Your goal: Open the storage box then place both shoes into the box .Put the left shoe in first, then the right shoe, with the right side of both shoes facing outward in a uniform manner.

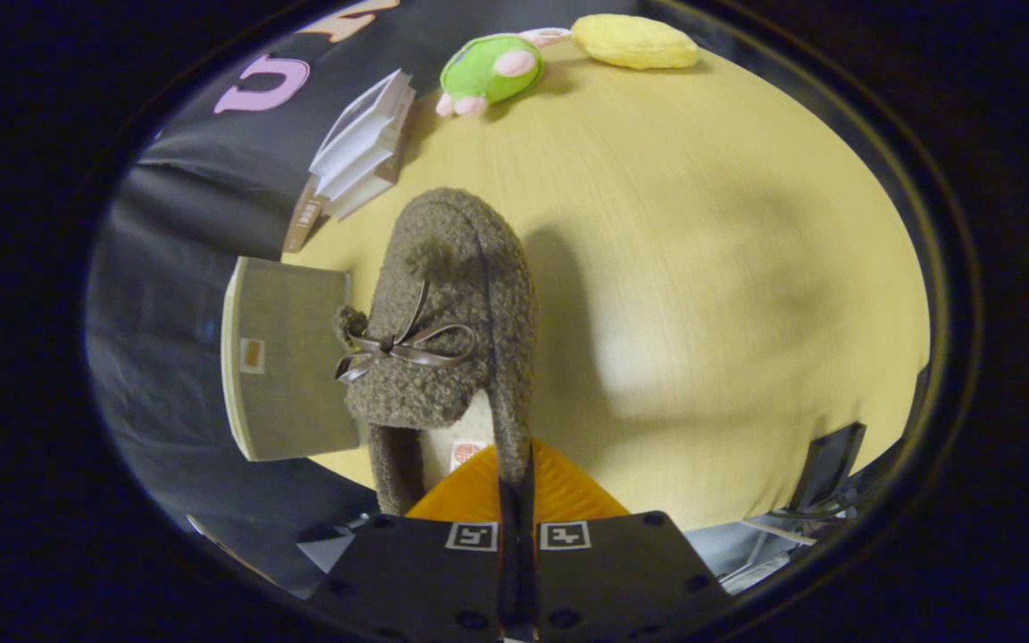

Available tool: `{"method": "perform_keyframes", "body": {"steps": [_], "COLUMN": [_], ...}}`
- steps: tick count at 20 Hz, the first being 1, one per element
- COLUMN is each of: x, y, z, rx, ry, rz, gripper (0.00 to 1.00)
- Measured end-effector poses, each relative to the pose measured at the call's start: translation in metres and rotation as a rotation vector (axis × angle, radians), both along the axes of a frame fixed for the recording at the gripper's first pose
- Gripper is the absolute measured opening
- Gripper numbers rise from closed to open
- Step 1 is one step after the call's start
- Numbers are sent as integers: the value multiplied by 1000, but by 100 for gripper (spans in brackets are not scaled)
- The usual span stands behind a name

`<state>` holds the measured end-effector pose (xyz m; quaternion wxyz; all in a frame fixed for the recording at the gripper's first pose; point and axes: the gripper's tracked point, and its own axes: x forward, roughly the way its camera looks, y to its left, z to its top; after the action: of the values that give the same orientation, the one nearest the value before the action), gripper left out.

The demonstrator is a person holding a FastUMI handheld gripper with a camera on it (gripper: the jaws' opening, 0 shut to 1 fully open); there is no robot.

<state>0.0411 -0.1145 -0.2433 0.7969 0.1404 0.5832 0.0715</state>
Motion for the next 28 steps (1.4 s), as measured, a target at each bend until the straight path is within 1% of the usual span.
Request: {"method": "perform_keyframes", "body": {"steps": [5,9,13,17,19,22,27,28], "x": [-8,-14,-17,-15,-9,-13,-22,-31], "y": [45,88,146,217,254,298,339,341], "z": [41,80,131,165,164,137,84,76], "rx": [134,205,293,364,369,337,245,229], "ry": [-12,-21,-31,-65,-61,-28,24,27], "rz": [-15,-13,17,93,122,156,186,184], "gripper": [3,3,3,3,3,3,3,3]}}
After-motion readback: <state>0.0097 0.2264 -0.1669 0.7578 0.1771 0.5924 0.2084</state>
